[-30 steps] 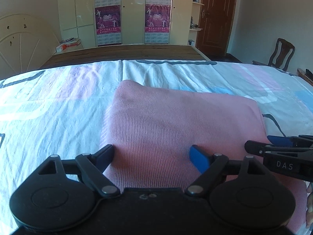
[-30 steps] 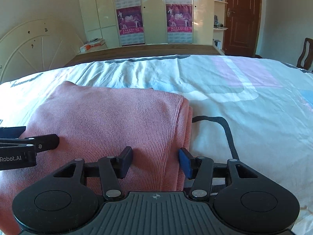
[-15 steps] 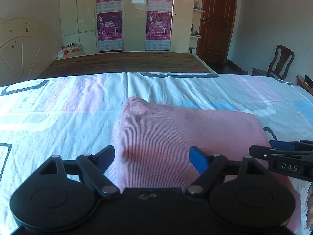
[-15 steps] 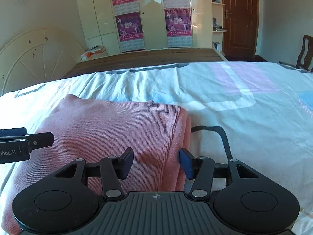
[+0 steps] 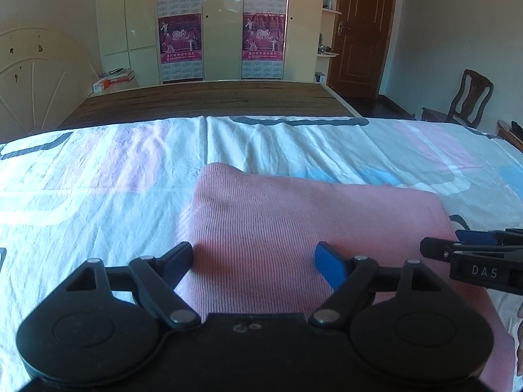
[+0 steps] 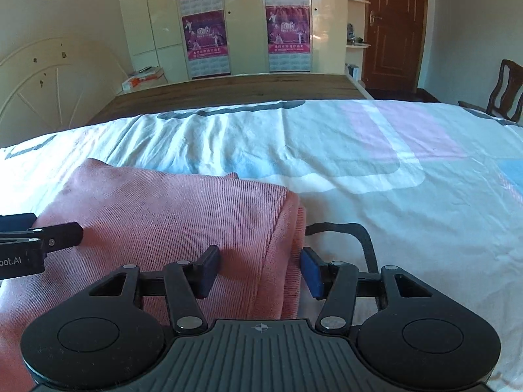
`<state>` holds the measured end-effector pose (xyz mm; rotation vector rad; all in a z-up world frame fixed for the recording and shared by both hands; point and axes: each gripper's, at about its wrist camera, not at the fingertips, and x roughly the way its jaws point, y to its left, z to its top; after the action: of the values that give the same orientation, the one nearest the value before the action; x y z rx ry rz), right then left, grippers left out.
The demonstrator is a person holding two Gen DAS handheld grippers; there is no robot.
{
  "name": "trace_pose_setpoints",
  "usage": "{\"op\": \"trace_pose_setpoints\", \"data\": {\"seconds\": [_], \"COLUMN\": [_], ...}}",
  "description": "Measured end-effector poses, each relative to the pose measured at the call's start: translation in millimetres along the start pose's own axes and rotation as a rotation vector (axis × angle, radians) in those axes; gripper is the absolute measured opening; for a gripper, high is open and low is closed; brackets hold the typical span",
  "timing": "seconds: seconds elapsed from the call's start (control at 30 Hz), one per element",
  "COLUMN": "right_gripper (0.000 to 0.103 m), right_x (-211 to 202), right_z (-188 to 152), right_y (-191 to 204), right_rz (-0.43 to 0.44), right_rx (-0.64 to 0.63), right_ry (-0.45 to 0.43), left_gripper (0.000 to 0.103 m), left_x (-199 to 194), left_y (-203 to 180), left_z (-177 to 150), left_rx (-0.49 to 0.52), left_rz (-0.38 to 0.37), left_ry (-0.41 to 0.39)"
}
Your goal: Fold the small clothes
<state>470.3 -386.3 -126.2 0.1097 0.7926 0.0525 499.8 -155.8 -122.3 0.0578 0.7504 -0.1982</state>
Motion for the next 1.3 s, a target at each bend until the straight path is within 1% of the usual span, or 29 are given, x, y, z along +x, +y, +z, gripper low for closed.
{"op": "trace_pose_setpoints", "data": {"seconds": [0.13,0.17,0.27,0.3,0.43,0.53,0.67,0.83,1.0,1.07,1.1,1.13,1.2,1.27,1.3], "right_gripper": [0.053,0.055,0.07,0.071,0.072,0.073,0.073,0.073,0.073,0.073,0.073,0.073,0.073,0.073,0.073], "right_x": [-9,-11,-16,-18,-24,-28,-30,-34,-34,-33,-32,-31,-29,-26,-24], "right_z": [-4,-5,-8,-10,-15,-19,-28,-33,-35,-35,-35,-35,-33,-32,-32], "right_y": [-5,-6,-11,-12,-13,-15,-12,-16,-20,-22,-22,-21,-19,-16,-16], "right_rz": [0.013,0.02,0.043,0.05,0.059,0.074,0.084,0.112,0.134,0.144,0.149,0.156,0.168,0.175,0.186], "right_rx": [0.026,0.036,0.078,0.087,0.086,0.102,0.084,0.112,0.137,0.153,0.156,0.159,0.157,0.15,0.155], "right_ry": [0.007,0.014,0.032,0.037,0.047,0.065,0.087,0.096,0.102,0.103,0.102,0.101,0.1,0.098,0.096], "left_gripper": [0.084,0.085,0.088,0.088,0.089,0.089,0.089,0.089,0.089,0.091,0.095,0.096,0.097,0.096,0.094], "left_x": [-11,-13,-19,-21,-29,-31,-31,-33,-24,-16,-13,-10,-8,-7,-6], "left_y": [-1,-1,0,0,5,9,16,28,48,55,57,58,55,52,50], "left_z": [-1,-2,-4,-5,-9,-12,-21,-30,-39,-43,-44,-45,-45,-44,-44], "left_rx": [0.017,0.022,0.042,0.049,0.049,0.041,0.011,-0.056,-0.201,-0.259,-0.278,-0.289,-0.278,-0.262,-0.259], "left_rz": [0.012,0.015,0.02,0.024,0.032,0.026,0.004,-0.062,-0.159,-0.197,-0.206,-0.212,-0.212,-0.224,-0.237], "left_ry": [-0.015,-0.016,-0.008,-0.006,-0.005,0.016,0.049,0.084,0.148,0.187,0.198,0.2,0.196,0.193,0.194]}}
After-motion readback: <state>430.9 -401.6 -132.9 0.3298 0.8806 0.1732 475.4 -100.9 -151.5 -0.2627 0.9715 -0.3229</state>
